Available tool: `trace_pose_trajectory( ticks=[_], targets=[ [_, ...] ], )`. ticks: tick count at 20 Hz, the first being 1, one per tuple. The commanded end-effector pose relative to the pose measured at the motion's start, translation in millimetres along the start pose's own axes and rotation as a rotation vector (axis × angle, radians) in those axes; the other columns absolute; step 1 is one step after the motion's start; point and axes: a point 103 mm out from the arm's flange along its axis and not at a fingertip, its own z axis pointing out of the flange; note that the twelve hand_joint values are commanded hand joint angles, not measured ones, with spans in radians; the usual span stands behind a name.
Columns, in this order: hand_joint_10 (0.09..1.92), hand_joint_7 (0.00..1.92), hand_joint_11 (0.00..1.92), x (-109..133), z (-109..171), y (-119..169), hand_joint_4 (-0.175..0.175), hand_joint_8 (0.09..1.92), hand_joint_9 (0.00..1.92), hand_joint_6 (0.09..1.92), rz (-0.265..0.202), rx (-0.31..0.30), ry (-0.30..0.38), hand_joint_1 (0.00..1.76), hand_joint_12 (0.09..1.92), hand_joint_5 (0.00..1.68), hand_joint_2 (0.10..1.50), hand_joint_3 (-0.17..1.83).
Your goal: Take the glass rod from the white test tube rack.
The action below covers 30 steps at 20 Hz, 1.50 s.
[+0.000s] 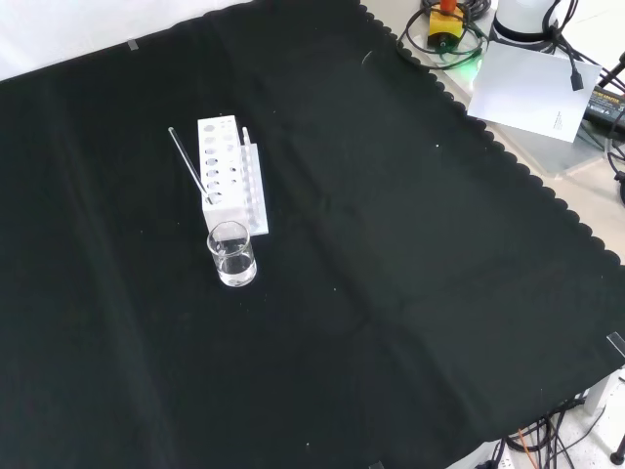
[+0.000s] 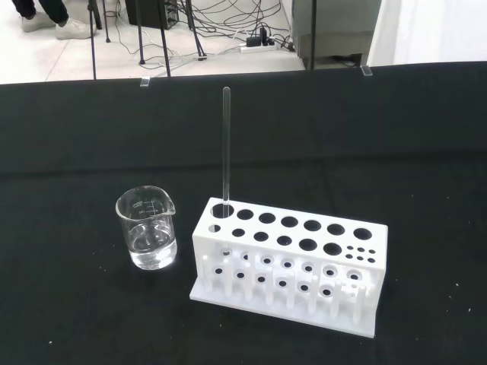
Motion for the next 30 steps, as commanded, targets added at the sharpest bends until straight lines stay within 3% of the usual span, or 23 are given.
trace_pose_trajectory(
  ticks=[1, 3, 11, 13, 16, 19, 23, 30],
  targets=[
    [0.27, 0.0, 0.0, 0.3, 0.2, 0.1, -0.072, 0.18, 0.0, 0.09, -0.001, -0.011, -0.011, 0.36, 0.16, 0.0, 0.92, 0.53],
    [0.23, 0.0, 0.0, 0.6, 0.5, 0.4, -0.072, 0.14, 0.0, 0.09, -0.002, -0.011, -0.013, 0.35, 0.09, 0.0, 0.97, 0.45],
    [0.25, 0.0, 0.0, 1.9, 1.1, 5.0, -0.072, 0.15, 0.0, 0.09, -0.003, -0.01, -0.01, 0.35, 0.09, 0.0, 1.02, 0.34],
    [0.29, 0.0, 0.0, 2.0, 0.9, 7.8, -0.072, 0.18, 0.0, 0.09, -0.003, -0.01, -0.008, 0.35, 0.17, 0.0, 1.03, 0.31],
    [0.38, 0.0, 0.0, -0.2, 1.4, 32.4, -0.072, 0.24, 0.0, 0.09, -0.016, 0.021, -0.004, 0.35, 0.37, 0.0, 1.04, 0.29],
    [0.45, 0.0, 0.0, 7.8, 1.1, 66.9, -0.074, 0.28, 0.0, 0.09, -0.025, 0.015, -0.027, 0.36, 0.5, 0.0, 1.05, 0.27],
    [0.5, 0.0, 0.0, 11.6, 0.0, 92.1, -0.076, 0.32, 0.0, 0.09, -0.03, -0.02, -0.037, 0.37, 0.57, 0.0, 1.05, 0.26],
    [0.56, 0.0, 0.0, 12.2, 1.9, 130.6, -0.078, 0.38, 0.0, 0.09, -0.057, -0.021, -0.041, 0.38, 0.63, 0.02, 1.05, 0.25]
  ],
)
